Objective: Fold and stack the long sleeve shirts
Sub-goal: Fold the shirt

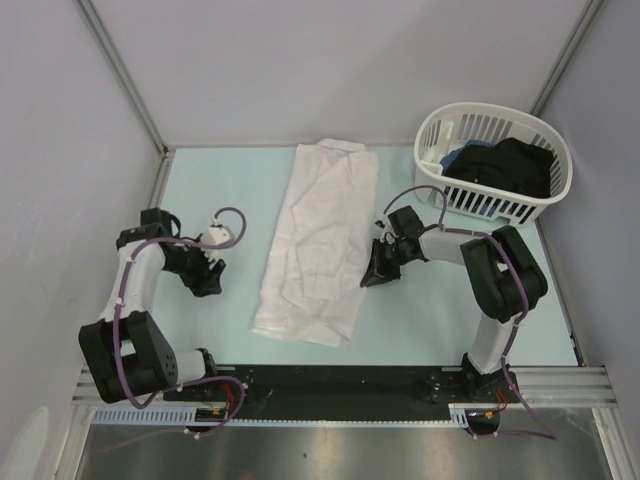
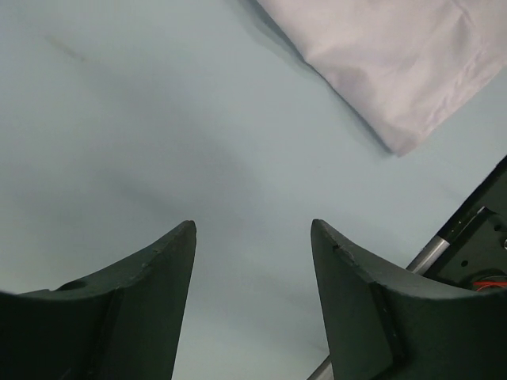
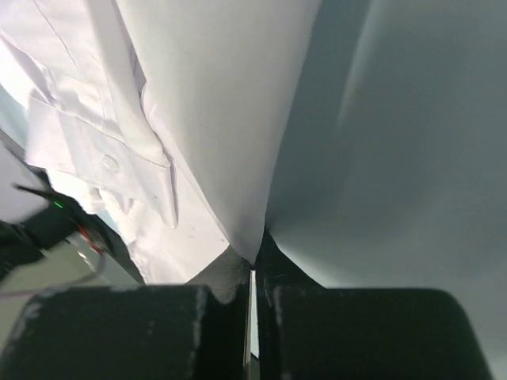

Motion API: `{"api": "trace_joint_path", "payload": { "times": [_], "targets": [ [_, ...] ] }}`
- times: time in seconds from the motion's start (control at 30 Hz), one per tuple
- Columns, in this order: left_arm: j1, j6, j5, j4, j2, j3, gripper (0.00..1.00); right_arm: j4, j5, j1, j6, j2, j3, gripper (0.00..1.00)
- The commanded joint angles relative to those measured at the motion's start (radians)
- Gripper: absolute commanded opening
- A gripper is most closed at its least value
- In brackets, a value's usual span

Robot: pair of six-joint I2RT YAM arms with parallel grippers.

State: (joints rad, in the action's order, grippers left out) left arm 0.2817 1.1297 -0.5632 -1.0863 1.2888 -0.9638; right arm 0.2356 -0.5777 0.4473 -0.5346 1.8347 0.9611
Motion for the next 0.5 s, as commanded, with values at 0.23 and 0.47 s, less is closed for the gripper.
{"api": "trace_joint_path", "payload": {
  "times": [0.23,0.47],
  "targets": [
    [-0.403,0.139,-0.106,0.077,-0.098,0.138,0.65,0.447,0.018,-0.082,0.423,-0.149,-0.061,0.43],
    [-0.516,0.133,-0.142,0.167,-0.082,0.146,0.64,0.482,-0.079,-0.121,0.490,-0.308,0.034,0.67]
  ]
}}
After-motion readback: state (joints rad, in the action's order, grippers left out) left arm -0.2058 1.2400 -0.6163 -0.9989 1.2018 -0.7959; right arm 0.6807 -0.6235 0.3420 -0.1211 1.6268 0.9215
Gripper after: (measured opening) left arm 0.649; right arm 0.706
